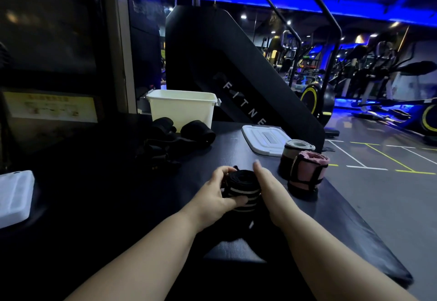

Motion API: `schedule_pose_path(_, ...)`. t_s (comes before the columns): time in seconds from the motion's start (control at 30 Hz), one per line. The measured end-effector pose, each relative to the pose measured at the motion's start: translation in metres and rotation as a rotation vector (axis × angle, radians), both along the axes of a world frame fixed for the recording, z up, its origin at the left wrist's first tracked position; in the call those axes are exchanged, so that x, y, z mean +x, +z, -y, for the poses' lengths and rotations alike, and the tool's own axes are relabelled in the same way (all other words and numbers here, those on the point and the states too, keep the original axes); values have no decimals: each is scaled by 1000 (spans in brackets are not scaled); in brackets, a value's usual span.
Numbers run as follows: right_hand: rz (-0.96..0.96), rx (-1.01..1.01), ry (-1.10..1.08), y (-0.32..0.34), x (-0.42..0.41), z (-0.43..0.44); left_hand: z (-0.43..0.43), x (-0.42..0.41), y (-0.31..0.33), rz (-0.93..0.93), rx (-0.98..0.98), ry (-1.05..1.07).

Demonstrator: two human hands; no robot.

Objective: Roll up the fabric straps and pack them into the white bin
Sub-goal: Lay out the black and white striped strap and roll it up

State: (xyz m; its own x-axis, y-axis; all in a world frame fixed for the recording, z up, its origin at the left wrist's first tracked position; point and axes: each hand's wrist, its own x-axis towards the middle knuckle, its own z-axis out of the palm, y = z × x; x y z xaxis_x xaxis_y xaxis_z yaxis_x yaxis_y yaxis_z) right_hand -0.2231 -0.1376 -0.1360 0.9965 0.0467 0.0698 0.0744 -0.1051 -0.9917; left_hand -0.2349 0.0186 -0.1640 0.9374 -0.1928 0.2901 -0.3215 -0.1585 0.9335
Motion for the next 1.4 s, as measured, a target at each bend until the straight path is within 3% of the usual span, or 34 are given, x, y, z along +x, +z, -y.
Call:
schedule_pose_path(0.73,11,470,109,1,7,5,0,-6,9,-8,34,-130)
schedule_pose_path(1.03,24,473,87,-1,4,4,0,-6,6,-58,48,-108)
schedule_pose_path(1.4,168,370,73,-1,1,2,3,-9,7,43,59,-51)
